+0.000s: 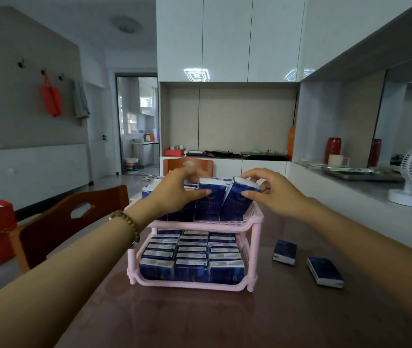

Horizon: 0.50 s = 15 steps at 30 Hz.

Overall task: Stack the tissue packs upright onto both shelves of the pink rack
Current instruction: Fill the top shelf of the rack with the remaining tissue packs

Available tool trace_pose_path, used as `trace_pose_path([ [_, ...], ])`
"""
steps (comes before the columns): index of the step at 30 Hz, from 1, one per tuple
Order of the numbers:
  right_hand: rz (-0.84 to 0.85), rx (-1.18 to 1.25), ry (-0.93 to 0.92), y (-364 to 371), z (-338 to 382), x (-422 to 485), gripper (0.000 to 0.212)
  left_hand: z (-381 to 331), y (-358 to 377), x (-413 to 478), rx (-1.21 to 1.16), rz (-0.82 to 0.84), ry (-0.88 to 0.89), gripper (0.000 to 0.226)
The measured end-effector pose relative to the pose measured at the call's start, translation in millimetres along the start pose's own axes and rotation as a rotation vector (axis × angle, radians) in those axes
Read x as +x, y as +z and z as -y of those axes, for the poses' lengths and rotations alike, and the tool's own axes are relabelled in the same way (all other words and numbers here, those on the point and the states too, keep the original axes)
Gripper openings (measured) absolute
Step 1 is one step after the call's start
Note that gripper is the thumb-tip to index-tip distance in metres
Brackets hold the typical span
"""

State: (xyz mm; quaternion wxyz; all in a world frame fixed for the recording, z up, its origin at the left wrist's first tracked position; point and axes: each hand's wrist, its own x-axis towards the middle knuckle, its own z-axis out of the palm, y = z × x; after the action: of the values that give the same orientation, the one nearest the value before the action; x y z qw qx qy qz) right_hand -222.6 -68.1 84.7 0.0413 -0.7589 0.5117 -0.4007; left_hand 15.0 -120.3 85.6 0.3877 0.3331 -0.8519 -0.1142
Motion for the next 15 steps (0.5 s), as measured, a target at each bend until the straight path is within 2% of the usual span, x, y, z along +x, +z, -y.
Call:
trace_pose_path([
  [5,-0.018,-0.050,0.031,10,0,4,0.031,6,6,2,0.013,0.015,0.023,0.018],
  [12,-0.010,-0.093,0.033,19,0,6,0.026,14,10,3,0.273,0.000,-0.009,0.029],
  [15,-0.001,-0.093,0.039,22,-1,6,0.026,14,10,1,0.309,0.006,-0.044,0.030],
])
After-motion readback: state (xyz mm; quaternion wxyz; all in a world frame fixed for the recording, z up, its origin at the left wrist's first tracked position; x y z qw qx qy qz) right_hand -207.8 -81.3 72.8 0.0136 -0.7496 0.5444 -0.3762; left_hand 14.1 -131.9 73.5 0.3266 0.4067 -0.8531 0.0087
